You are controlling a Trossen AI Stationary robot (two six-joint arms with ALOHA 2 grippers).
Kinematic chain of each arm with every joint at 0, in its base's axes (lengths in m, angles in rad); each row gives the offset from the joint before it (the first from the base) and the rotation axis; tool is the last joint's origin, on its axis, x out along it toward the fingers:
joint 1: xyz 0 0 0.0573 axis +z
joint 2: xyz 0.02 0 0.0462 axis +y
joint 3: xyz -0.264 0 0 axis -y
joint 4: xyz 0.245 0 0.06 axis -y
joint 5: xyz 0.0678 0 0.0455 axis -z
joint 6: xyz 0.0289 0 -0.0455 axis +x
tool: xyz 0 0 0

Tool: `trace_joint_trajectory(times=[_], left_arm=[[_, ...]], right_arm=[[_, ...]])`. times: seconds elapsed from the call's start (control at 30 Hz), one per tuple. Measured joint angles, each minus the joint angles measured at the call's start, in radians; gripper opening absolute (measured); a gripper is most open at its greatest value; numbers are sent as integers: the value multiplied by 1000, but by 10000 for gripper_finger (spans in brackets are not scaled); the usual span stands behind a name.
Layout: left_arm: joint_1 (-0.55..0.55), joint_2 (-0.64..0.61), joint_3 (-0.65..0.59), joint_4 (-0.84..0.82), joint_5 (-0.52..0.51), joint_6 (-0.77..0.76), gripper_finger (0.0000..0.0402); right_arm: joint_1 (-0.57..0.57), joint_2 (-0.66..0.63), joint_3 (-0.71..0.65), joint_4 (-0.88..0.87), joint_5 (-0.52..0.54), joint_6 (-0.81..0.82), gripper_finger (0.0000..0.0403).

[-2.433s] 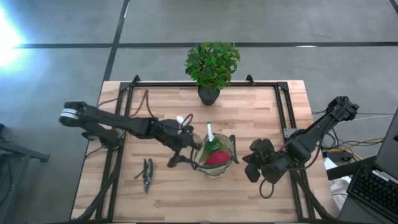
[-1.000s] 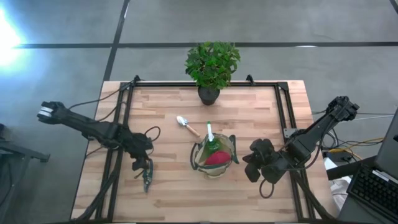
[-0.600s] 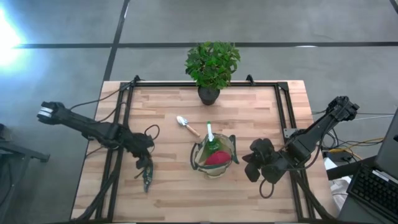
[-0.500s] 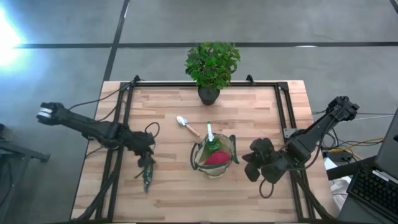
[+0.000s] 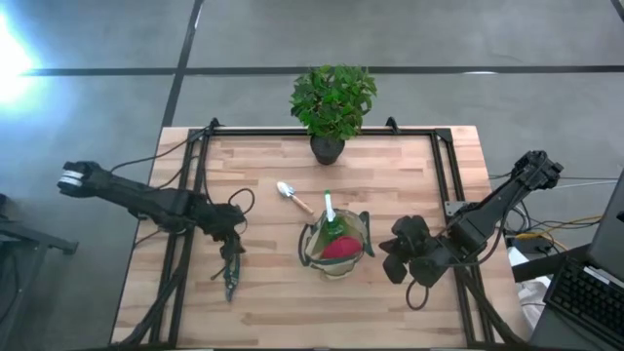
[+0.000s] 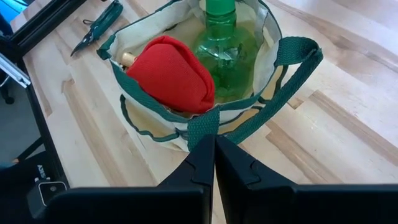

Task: Pick & Place Garden tools in Gardening bag
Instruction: Put the green shear scissors into the gardening bag

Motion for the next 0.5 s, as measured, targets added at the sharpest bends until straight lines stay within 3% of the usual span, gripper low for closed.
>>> trace_joint_trajectory(times=[0.5], left_arm=[[-103,81,-1,-49,14,-161,291]], right_arm=[[0,0,0,0,-3,-19,8]])
